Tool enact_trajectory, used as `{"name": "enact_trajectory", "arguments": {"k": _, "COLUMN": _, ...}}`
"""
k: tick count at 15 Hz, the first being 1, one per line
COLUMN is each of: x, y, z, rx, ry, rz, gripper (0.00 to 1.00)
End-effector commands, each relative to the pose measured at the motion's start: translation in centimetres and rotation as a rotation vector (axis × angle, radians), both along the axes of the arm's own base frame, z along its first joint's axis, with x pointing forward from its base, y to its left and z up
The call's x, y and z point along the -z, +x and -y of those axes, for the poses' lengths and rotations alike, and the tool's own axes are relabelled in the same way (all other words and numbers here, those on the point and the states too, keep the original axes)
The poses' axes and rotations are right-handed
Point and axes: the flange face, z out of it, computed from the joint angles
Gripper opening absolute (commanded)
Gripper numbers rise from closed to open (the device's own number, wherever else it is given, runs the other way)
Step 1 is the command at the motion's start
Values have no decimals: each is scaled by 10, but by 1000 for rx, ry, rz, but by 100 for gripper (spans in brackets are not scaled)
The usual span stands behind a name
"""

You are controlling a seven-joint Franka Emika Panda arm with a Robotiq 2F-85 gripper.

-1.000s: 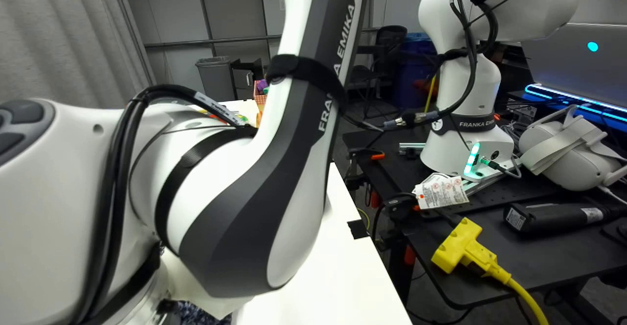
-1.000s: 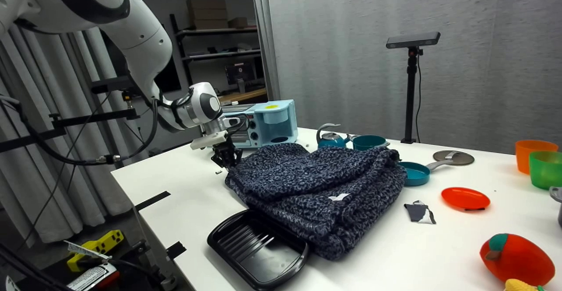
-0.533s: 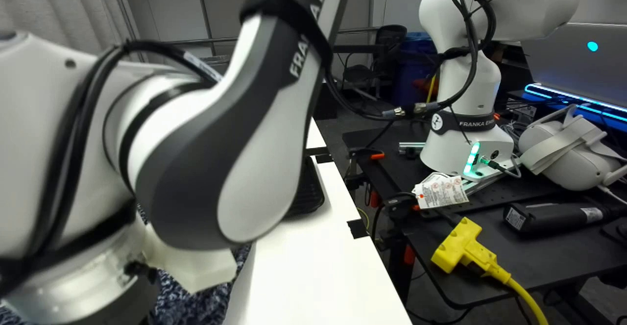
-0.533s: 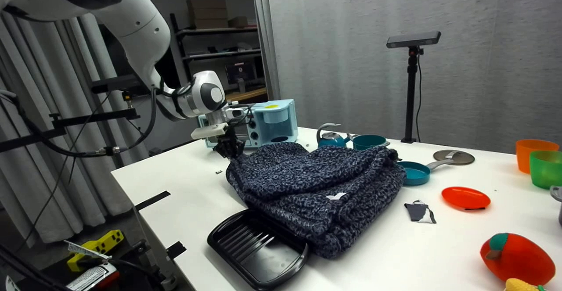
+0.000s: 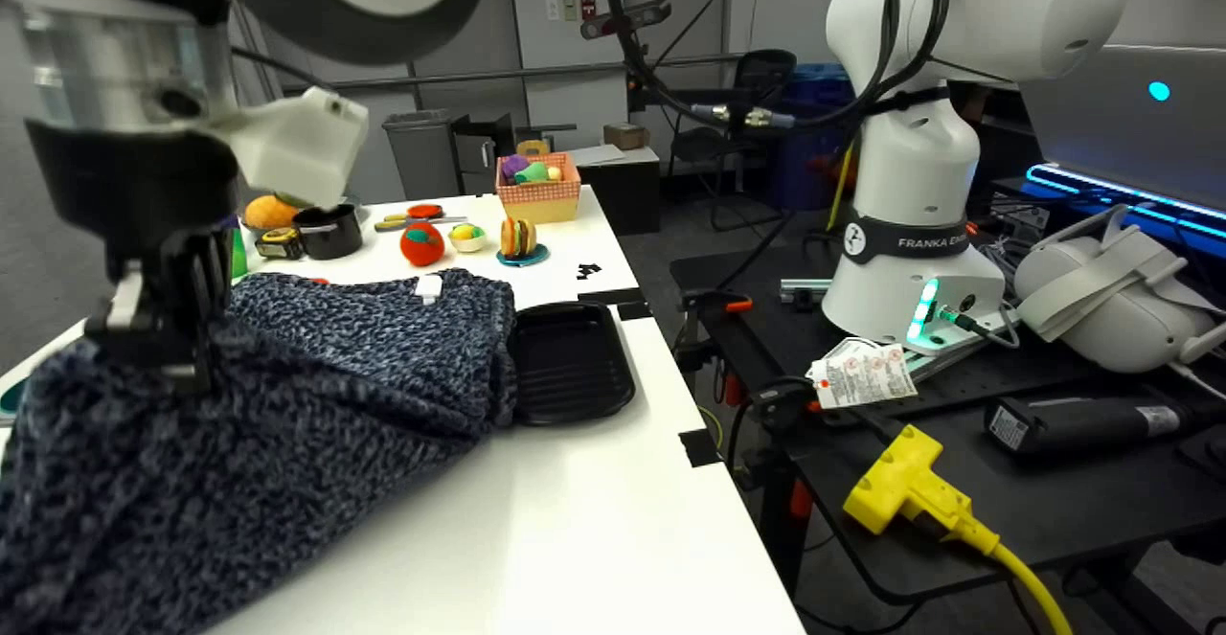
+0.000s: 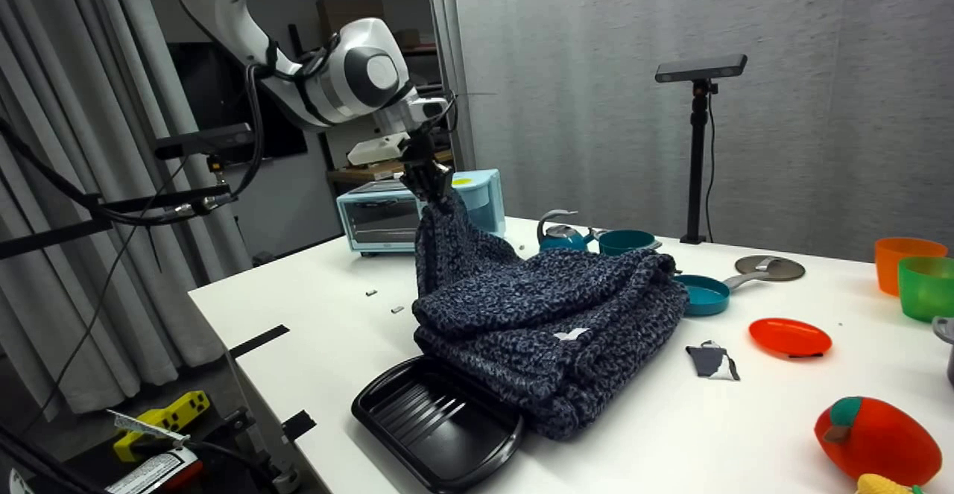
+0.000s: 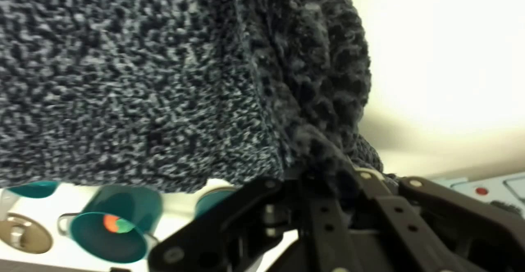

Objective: Fold the grey blanket once

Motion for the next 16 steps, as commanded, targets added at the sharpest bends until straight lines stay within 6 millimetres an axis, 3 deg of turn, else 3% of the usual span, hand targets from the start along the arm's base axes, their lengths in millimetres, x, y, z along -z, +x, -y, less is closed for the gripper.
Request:
{"name": "enact_trajectory", "arguments": {"k": 1, "x": -58, "y": -24, "z": 68, "rx": 182, "ry": 43, "rz": 69, "gripper": 3}}
{"name": "enact_trajectory", "arguments": {"k": 4, "x": -90, "y": -49, "z": 129, "rx": 346, "ry": 50, "rz": 113, "gripper": 3}}
{"name": "enact_trajectory", "arguments": {"k": 6, "x": -97, "y": -75, "z": 167, "rx": 459, "ry": 63, "rz": 125, "gripper": 3}}
{"name": "enact_trajectory", "arguments": {"k": 11, "x": -85, "y": -152, "z": 248, "rx": 740, "ry": 125, "rz": 104, "gripper": 3}}
{"name": "enact_trajectory", "arguments": {"k": 15, "x": -73, "y": -188, "z": 282, "rx": 874, "ry": 170, "rz": 79, "gripper": 3}}
{"name": "enact_trajectory", "arguments": {"k": 16, "x": -72, "y": -194, "z": 286, "rx": 886, "ry": 180, "rz": 71, "gripper": 36}}
